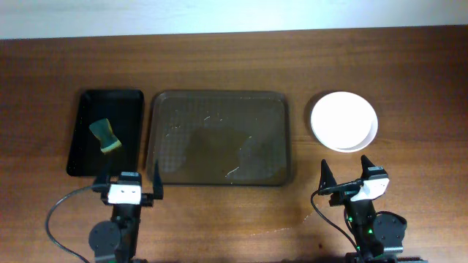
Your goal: Clean dirty plates on tray and stack at the side
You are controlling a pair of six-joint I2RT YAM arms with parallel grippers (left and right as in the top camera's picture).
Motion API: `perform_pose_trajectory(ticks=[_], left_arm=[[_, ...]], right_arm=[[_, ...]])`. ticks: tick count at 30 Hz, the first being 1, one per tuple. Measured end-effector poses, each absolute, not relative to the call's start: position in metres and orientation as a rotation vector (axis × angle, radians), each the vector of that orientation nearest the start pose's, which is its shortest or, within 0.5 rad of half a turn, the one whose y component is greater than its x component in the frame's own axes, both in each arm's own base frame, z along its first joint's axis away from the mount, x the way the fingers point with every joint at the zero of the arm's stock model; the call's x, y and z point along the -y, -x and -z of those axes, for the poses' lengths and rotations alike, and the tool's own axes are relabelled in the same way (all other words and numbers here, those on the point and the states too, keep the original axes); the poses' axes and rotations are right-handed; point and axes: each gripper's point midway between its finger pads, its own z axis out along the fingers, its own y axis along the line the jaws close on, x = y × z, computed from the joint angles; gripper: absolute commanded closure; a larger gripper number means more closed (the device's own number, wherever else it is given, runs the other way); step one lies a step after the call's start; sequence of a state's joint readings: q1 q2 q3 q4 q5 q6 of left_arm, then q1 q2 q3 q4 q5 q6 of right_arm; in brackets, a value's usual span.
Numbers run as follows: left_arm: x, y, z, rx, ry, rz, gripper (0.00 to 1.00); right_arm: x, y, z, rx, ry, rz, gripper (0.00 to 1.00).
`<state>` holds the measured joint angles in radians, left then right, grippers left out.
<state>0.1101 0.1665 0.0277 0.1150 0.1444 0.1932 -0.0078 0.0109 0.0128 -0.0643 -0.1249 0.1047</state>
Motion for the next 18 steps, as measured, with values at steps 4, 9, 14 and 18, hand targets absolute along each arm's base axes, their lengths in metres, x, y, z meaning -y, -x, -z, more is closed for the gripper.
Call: perform_pose_trajectory(ticks=[4,9,14,18], left_arm=[[0.009,-0.246,-0.16,-1.605,-0.348,-0.172,0.01],[0.01,-0.245,-0.162,-1.585,-0.393,-0.208,0.01],[0.012,-0.245,-0.162,-1.581,-0.406,-0.21,0.01],[0.012,-0.245,-0.162,-1.581,-0.406,-0.21,0.01]], right_arm=[[-0.02,-0.245,-0.162,-1.636,0.004,-0.176,0.02],[-0.02,-0.245,-0.161,-1.636,0.005,-0.175,0.02],[-0.02,-0.245,-0.161,-1.637,0.004,-0.176,0.02],[-0.02,-0.245,-0.161,-1.637,0.004,-0.176,0.02]])
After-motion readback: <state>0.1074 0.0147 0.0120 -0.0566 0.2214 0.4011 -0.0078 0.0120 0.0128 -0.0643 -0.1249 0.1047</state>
